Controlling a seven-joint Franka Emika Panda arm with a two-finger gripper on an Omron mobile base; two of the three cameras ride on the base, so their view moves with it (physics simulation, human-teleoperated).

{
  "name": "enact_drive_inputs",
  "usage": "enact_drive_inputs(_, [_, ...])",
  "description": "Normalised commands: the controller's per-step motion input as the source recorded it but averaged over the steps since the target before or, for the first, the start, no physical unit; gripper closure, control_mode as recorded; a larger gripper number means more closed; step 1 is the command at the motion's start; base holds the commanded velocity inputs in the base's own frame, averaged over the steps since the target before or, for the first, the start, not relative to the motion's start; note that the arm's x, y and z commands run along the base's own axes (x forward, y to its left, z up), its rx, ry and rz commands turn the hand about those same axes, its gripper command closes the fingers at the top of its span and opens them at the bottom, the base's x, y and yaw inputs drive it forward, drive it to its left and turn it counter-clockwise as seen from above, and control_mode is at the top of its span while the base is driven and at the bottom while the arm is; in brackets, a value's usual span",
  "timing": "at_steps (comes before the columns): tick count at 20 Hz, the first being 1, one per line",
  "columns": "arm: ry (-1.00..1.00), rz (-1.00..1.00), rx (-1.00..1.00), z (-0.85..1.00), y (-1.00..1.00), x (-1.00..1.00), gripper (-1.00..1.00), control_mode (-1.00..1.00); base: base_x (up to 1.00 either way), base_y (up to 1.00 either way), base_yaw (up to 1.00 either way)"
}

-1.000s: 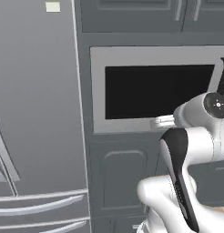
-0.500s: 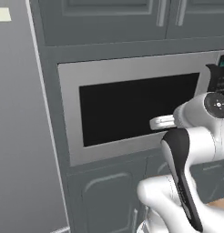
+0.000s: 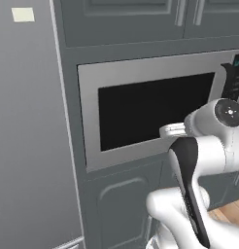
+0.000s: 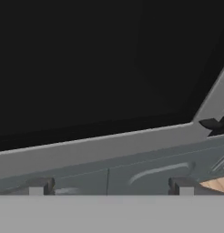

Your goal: Navigate to the microwave.

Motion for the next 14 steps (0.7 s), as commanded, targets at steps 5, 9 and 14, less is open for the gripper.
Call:
enact_drive_inputs(5, [0.00,0.00,0.00,0.00,0.00,0.00,-1.00,1.00,-0.74,-1.00,0.56])
enact_drive_inputs(9, [0.00,0.00,0.00,0.00,0.00,0.00,-1.00,1.00,-0.60,-0.26,0.38])
enact_drive_inputs(14, [0.00,0.00,0.00,0.00,0.00,0.00,-1.00,1.00,-0.41,-0.33,0.24])
